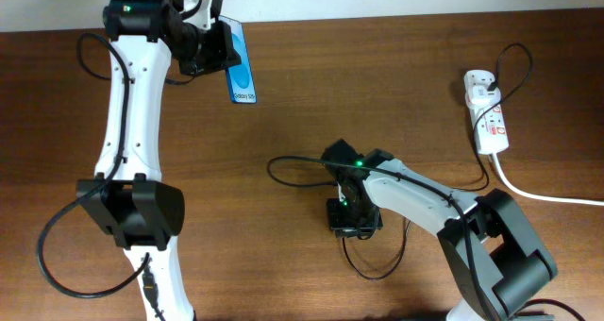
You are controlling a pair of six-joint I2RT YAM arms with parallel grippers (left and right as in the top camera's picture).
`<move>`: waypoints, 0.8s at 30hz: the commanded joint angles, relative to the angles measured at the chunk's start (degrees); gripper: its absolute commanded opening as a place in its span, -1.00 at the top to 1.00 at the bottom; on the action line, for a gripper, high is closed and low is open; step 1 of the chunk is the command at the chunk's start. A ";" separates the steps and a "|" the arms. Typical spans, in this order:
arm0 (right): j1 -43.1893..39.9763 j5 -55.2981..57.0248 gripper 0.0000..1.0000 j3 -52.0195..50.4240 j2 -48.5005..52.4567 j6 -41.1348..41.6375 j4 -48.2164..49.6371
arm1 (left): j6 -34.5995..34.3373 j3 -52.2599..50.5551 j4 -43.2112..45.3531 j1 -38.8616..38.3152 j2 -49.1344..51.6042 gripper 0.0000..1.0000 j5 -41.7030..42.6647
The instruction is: Plug charger to phone and switch on socket
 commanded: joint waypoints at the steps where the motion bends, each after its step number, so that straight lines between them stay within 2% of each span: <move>1: 0.24 0.57 0.55 -0.20 0.20 0.28 0.17 | 0.92 0.44 0.00 -0.09 -0.52 1.00 0.63; 8: 0.24 0.81 0.59 -0.20 0.20 0.28 0.35 | 0.92 0.44 0.00 -0.13 -0.52 1.00 0.66; 11: 0.24 0.96 0.72 -0.20 0.20 0.28 0.37 | 0.92 0.44 0.00 -0.13 -0.52 1.00 2.84; 24: 0.24 0.96 0.69 -0.20 0.20 0.31 0.55 | 0.92 0.44 0.46 -0.09 -0.52 1.00 3.67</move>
